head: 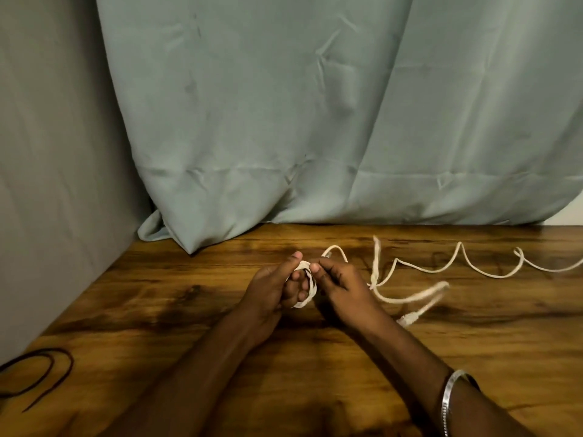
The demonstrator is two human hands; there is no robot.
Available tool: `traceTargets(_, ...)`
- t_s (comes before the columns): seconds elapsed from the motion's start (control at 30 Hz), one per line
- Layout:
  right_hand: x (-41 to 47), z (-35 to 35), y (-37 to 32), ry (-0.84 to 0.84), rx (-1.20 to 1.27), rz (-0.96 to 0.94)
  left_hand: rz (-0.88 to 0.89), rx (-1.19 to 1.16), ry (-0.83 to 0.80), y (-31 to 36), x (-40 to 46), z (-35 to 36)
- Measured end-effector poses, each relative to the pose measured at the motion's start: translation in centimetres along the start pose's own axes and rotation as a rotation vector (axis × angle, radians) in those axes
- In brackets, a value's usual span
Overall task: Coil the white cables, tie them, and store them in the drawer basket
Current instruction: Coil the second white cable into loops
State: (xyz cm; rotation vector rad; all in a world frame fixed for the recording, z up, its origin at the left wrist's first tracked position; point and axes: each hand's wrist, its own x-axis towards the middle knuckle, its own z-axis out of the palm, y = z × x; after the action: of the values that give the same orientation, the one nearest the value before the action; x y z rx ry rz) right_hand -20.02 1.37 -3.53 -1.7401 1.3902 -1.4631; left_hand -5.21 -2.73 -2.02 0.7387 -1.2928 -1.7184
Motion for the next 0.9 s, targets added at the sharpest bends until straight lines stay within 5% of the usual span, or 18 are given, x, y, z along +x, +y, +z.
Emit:
traceTargets(0.37,-0.1,0.3,-0.3,0.054,-0.107,0.006,0.023,0.064,-0.035,0.2,0.2,0.5)
traceTargets(0.63,-0.4,-0.1,-0.6,0.07,-0.241,-0.016,-0.112,-0.075,-0.339,1.1,-0.2,-0.6)
traceTargets(0.9,-0.6,0.0,-1.0,0.057,-0.373,-0.054,0.014,-0.255,-0.111,0.7,0.7,-0.8)
